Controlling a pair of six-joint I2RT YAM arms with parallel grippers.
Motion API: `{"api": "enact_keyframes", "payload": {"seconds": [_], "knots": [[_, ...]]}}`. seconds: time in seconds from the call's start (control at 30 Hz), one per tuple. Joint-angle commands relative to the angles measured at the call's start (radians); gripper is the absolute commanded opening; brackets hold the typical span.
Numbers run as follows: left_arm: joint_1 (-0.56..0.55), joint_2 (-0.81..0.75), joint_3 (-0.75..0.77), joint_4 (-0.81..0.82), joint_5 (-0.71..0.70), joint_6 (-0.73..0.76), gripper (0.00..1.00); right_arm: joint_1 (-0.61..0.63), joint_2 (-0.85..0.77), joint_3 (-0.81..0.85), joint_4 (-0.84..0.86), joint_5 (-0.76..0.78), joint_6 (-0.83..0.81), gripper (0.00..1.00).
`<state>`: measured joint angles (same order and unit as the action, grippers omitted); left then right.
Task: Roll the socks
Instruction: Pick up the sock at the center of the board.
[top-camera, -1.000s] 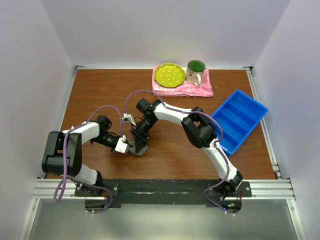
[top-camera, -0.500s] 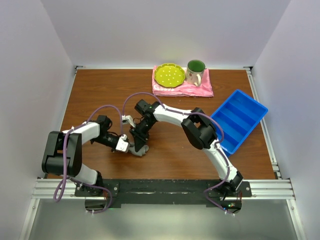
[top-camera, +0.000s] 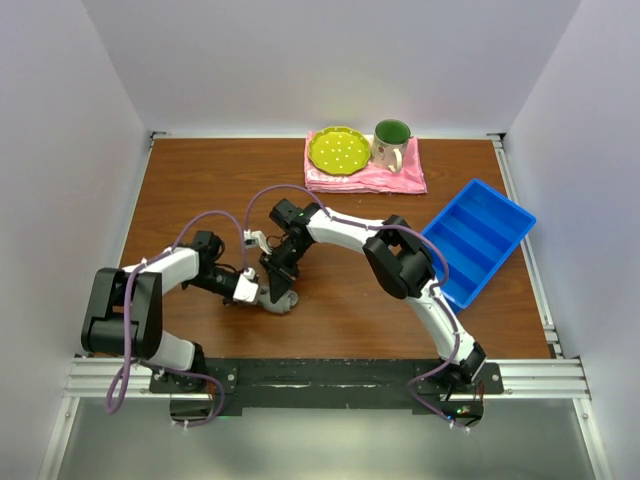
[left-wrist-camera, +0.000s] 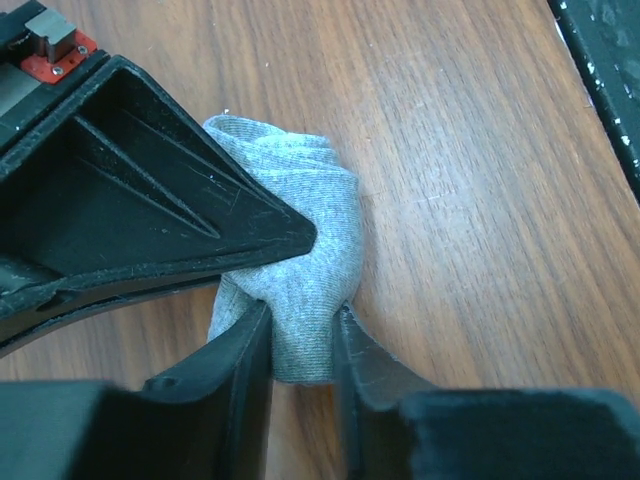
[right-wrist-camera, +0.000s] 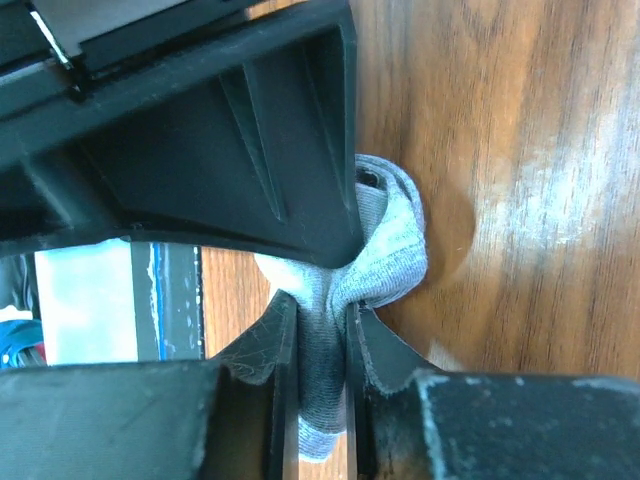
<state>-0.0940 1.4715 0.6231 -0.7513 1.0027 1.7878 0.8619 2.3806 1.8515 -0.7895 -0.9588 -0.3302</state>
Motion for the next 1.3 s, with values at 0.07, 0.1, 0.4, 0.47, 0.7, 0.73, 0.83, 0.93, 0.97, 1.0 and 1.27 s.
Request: {"api": "enact_keyframes", "payload": {"seconds": [0.07,0.1,0.4,0.47,0.7,0.73,0.83,0.93,0.97,1.0,1.27], "knots": [[-0.007,-0.069,-0.008,0.141,-0.007,-0.042,0.73,0.040,-0.054,-0.021,-0.024,0.045,-0.001,0.00],[-0.007,-0.092,-0.010,0.141,-0.013,-0.044,0.81,0.031,-0.055,-0.020,-0.024,0.048,-0.001,0.00],[0.030,-0.240,-0.014,0.176,-0.012,-0.128,1.00,-0.007,-0.118,-0.025,-0.019,0.095,0.002,0.00],[0.049,-0.258,-0.010,0.175,0.000,-0.137,1.00,-0.014,-0.135,-0.029,-0.017,0.113,0.002,0.00],[0.145,-0.275,0.015,0.179,0.094,-0.211,1.00,-0.060,-0.231,-0.052,0.003,0.187,0.005,0.00],[0.157,-0.277,0.018,0.182,0.097,-0.231,1.00,-0.067,-0.242,-0.061,0.006,0.198,0.005,0.00],[0.174,-0.277,0.021,0.210,0.108,-0.300,1.00,-0.098,-0.282,-0.078,0.015,0.239,0.002,0.00],[0.177,-0.272,0.015,0.216,0.102,-0.324,1.00,-0.135,-0.326,-0.084,0.018,0.281,-0.006,0.00],[0.175,-0.269,0.017,0.214,0.103,-0.332,1.00,-0.155,-0.340,-0.084,0.013,0.293,-0.013,0.00],[0.175,-0.267,0.018,0.211,0.106,-0.337,1.00,-0.164,-0.353,-0.084,0.012,0.308,-0.016,0.00],[0.070,-0.168,0.130,0.213,0.036,-0.464,1.00,-0.300,-0.526,-0.126,0.024,0.491,-0.021,0.00]]}}
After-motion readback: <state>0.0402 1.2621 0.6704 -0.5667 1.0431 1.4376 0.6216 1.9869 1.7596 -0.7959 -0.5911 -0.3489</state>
